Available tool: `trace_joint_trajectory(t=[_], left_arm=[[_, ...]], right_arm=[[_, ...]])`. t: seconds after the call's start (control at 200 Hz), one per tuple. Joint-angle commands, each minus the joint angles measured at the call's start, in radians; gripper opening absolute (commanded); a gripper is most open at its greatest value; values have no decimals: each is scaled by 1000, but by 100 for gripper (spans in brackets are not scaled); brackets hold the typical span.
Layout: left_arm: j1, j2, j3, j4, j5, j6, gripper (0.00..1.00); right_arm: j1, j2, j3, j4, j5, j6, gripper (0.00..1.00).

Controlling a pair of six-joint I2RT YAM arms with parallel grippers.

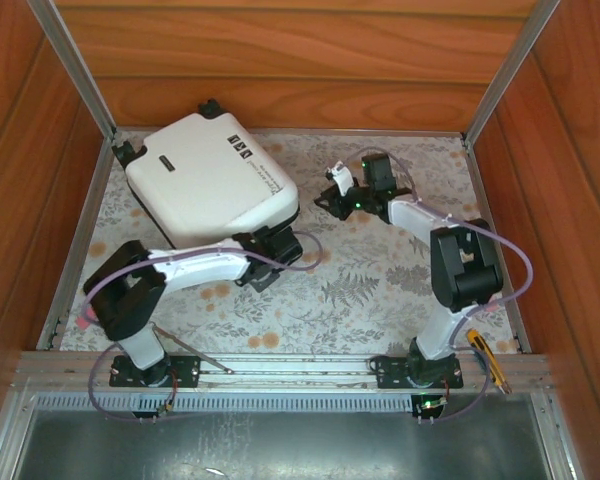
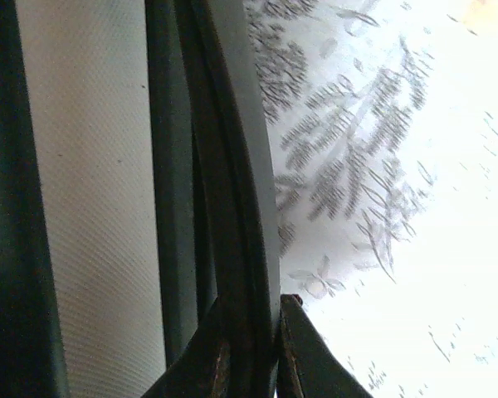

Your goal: Pack the luggage

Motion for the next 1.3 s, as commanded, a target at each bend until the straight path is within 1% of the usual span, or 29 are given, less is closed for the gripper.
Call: trace_joint_trajectory(t=[0.0, 0.035, 0.06, 0.155, 0.24, 0.32, 0.395, 0.515, 0.725, 0.83, 0.85, 1.01, 1.09, 1.169, 1.294], left_arm=[[11, -157, -113, 188, 209, -81, 0], [12, -200, -151, 228, 212, -74, 0], [11, -226, -172, 247, 214, -68, 0], [13, -286, -212, 267, 213, -50, 0], [12, -289, -226, 266, 205, -43, 0], [11, -269, -229, 264, 228, -52, 0], [10, -251, -227, 266, 249, -71, 0], [3, -226, -227, 266, 249, -80, 0], [-3, -227, -238, 266, 250, -82, 0], [-6, -233, -244, 266, 251, -86, 0], [-7, -234, -246, 266, 251, -87, 0], [-10, -245, -259, 266, 254, -87, 0], [-14, -247, -261, 266, 254, -90, 0], [-15, -248, -263, 267, 256, -87, 0], [-17, -245, -266, 269, 260, -86, 0]], right_arm=[[23, -81, -130, 138, -15, 77, 38], [30, -81, -177, 177, -22, 82, 39], [36, -117, -200, 189, -27, 82, 40], [68, -134, -240, 175, -31, 56, 45], [112, -161, -287, 210, -14, 31, 51], [160, -187, -332, 266, 31, 9, 55], [179, -193, -347, 295, 32, 7, 57], [205, -182, -345, 314, 43, -12, 60], [207, -126, -297, 314, 81, -32, 59], [207, -98, -254, 286, 50, -61, 55], [205, -65, -246, 279, 42, -69, 54], [203, -23, -181, 207, -62, -137, 50], [204, -6, -157, 194, -75, -149, 46], [203, 13, -130, 159, -76, -163, 39], [204, 22, -124, 155, -83, -169, 23]])
